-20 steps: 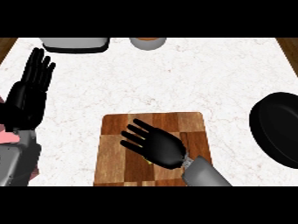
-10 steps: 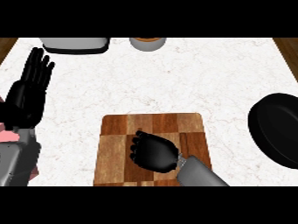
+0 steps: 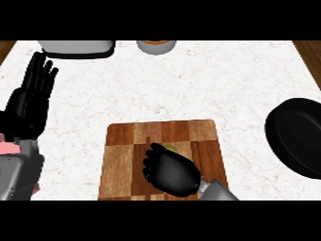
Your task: Pick the lemon from the cutting board and place it in the pot
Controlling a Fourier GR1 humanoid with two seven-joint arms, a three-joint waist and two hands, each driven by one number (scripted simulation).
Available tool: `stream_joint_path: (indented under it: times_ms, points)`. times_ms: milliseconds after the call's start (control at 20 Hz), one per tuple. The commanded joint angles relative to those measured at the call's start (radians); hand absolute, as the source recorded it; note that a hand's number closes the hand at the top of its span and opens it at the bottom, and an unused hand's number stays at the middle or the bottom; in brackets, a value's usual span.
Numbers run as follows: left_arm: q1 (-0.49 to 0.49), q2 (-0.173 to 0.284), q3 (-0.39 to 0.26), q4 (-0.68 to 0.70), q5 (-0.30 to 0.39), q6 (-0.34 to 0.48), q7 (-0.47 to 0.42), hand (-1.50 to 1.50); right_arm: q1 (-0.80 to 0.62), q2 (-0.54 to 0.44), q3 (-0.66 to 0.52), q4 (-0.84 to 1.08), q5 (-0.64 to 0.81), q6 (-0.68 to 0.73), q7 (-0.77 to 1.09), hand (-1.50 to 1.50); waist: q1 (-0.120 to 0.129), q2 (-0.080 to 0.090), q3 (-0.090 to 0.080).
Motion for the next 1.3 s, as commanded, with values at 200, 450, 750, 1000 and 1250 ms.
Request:
stream_joint_path:
  times_ms: [200,450,750,1000,1250]
  points:
    - [0.017,0.009,0.02,-0.001,-0.002,0.009,-0.012,0.0,-0.003,0.056,-0.438,0.018,-0.203,0.127,0.499,1.5,-0.052,0.043,0.018]
    - [0.016,0.005,0.016,-0.011,0.003,0.005,-0.006,0.0,-0.13,0.057,-0.627,0.029,-0.161,0.135,0.862,1.5,-0.016,0.021,0.009]
    - [0.011,0.0,-0.006,-0.004,0.004,-0.017,-0.004,0.0,-0.358,0.056,-0.79,0.048,0.081,0.172,1.303,1.5,0.015,0.019,0.005]
    - [-0.003,0.001,-0.013,0.006,0.001,-0.024,0.0,0.0,-0.553,0.057,-0.81,0.082,0.346,0.308,1.632,1.5,0.04,0.02,0.01]
    - [-0.021,0.006,0.012,0.017,0.011,-0.02,0.004,0.0,-0.646,0.038,-0.886,0.058,0.428,0.481,1.686,1.5,0.013,0.014,0.013]
